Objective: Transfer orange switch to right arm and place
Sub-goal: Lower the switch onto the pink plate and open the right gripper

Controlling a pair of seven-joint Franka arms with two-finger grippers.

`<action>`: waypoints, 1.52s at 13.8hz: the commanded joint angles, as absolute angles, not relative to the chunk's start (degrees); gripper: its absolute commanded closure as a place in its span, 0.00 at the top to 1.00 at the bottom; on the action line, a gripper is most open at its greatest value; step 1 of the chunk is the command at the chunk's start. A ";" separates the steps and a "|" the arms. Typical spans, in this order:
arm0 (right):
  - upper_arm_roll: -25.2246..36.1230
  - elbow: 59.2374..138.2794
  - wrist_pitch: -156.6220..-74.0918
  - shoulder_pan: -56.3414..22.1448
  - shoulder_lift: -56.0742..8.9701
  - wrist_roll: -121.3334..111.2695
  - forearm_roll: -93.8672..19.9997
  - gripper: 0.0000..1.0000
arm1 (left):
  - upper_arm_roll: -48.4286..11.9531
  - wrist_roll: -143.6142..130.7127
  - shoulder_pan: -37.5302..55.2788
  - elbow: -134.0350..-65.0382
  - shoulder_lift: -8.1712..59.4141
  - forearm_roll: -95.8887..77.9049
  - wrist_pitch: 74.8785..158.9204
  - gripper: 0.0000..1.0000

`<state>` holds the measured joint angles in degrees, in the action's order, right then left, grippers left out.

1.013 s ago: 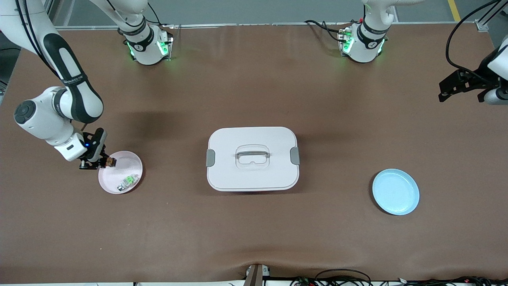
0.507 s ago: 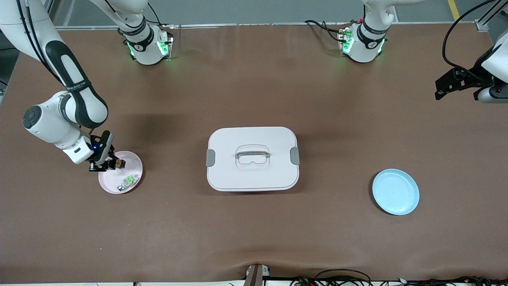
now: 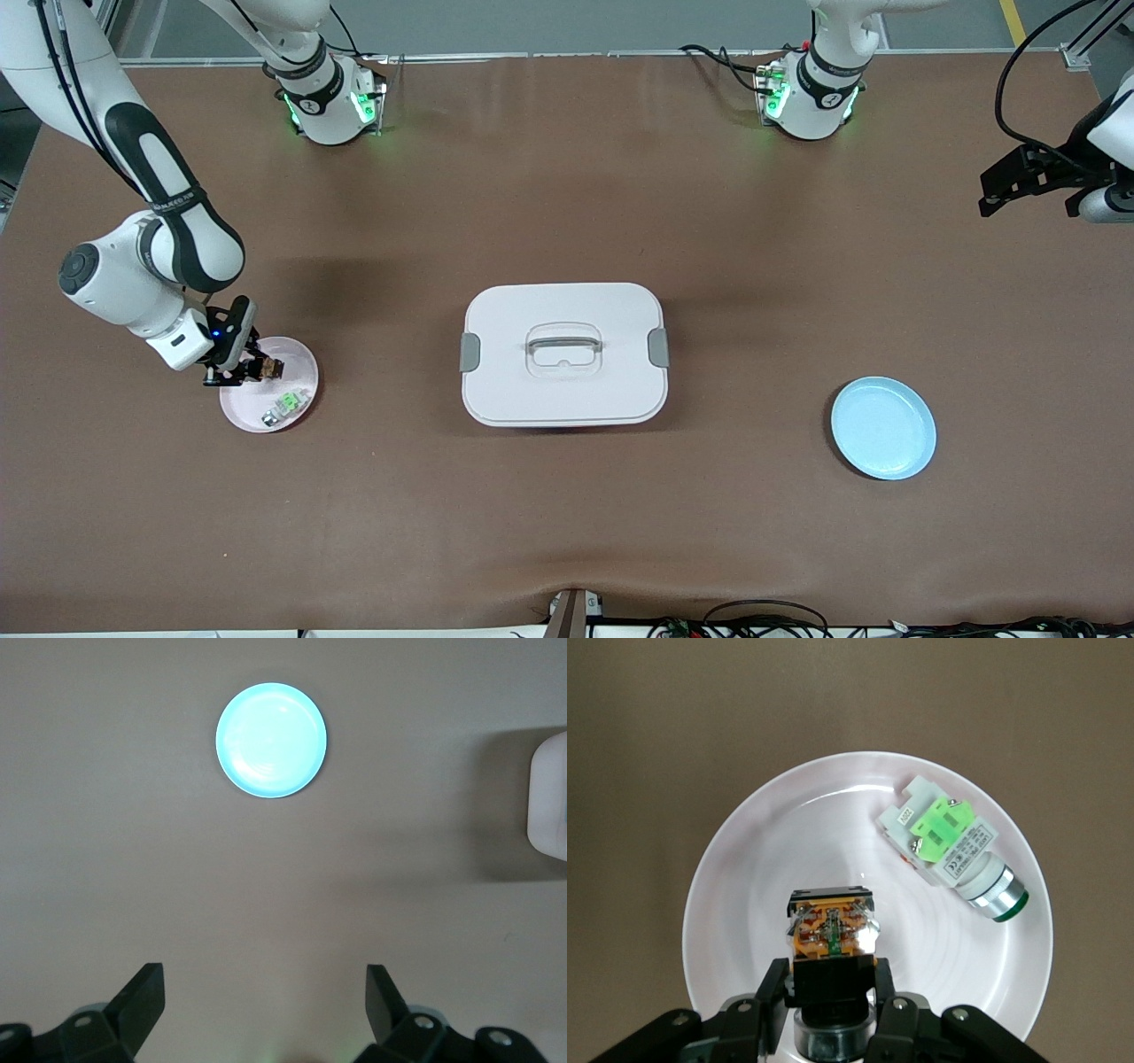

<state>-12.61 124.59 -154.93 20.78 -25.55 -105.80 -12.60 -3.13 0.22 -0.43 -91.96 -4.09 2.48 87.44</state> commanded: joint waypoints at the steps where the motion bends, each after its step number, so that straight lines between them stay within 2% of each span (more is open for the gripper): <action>1: -13.71 123.40 -156.18 22.24 -27.59 -108.10 -13.80 0.00 | -3.16 1.58 -0.44 -92.55 -5.27 1.58 87.10 1.00; 8: -13.54 122.35 -157.33 21.88 -29.09 -107.67 -13.71 0.00 | -3.16 1.49 -0.26 -92.55 -5.36 1.76 86.40 1.00; 9: -13.62 122.17 -157.06 21.88 -29.18 -107.41 -13.80 0.39 | -3.16 1.49 -0.26 -92.46 -5.36 1.76 86.40 1.00; 10: -13.62 121.99 -156.80 21.88 -29.18 -107.32 -13.80 0.99 | -3.16 1.49 -0.26 -92.46 -5.54 1.76 86.40 1.00; 16: -13.62 121.20 -156.19 21.62 -29.00 -106.35 -13.80 1.00 | -3.08 1.41 -0.53 -90.62 -4.57 1.67 86.66 1.00; 21: -13.54 116.02 -143.72 21.62 -27.60 -100.12 -13.71 1.00 | -3.16 0.88 -0.53 -91.49 -4.39 1.58 86.49 1.00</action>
